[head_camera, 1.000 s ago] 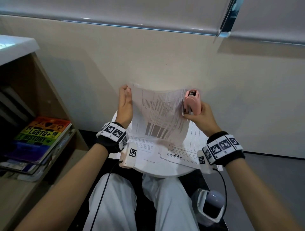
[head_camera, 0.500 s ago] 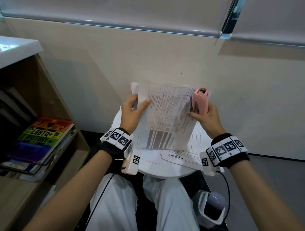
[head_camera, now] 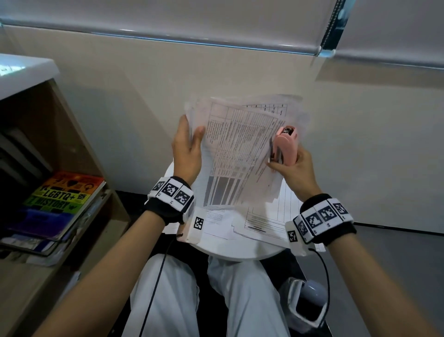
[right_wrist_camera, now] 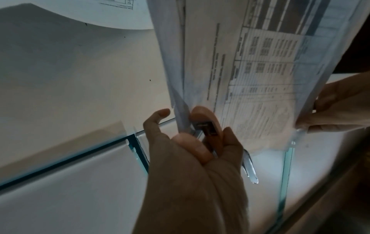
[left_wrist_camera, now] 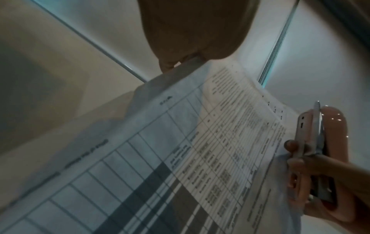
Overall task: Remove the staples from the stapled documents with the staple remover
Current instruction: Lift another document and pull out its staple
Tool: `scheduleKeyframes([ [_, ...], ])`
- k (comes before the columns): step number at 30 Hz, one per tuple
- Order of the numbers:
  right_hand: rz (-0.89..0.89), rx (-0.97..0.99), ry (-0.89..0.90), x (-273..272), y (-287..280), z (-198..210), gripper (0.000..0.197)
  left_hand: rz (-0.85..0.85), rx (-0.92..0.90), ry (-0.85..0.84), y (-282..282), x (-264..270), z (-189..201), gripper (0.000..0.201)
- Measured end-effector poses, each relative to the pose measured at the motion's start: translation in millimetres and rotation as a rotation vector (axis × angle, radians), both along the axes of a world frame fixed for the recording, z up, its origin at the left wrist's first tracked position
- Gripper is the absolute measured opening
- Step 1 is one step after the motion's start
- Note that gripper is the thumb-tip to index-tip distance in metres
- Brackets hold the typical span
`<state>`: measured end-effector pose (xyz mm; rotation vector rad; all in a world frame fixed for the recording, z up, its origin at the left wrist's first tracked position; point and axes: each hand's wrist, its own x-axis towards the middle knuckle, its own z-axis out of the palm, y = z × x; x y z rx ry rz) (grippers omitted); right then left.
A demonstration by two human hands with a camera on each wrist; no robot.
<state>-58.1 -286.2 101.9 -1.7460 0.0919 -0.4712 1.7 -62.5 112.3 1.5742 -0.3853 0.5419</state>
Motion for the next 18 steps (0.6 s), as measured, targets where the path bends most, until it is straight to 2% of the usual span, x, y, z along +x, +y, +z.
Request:
scheduleKeyframes([
  [2, 0.0, -0.019, -0.003, 0, 0, 3, 0.048, 0.068, 0.081, -0.034, 4, 5, -4, 0.036],
  [4, 0.0, -0.037, 0.016, -1, 1, 5, 0.043, 0.083, 0.073, -0.043, 5, 7, -6, 0.038],
  [9, 0.056, -0.071, 0.008, -1, -1, 7, 0.049, 0.074, -0.017, 0.02, 7, 5, -5, 0.016],
  [13, 0.063, -0.063, -0.001, -2, 3, 1, 0.047, 0.041, -0.017, 0.01, 2, 0, -11, 0.014],
  [15, 0.059, -0.03, -0.003, -3, 5, -5, 0.051, -0.06, -0.06, 0.043, 2, -1, -21, 0.007],
  [17, 0.059, -0.02, 0.017, -5, 8, -9, 0.046, -0.146, -0.006, 0.094, 5, 2, -33, 0.029],
  [18, 0.061, -0.02, 0.033, -6, 10, -8, 0.041, -0.156, 0.068, 0.1, 7, 3, -36, 0.033],
])
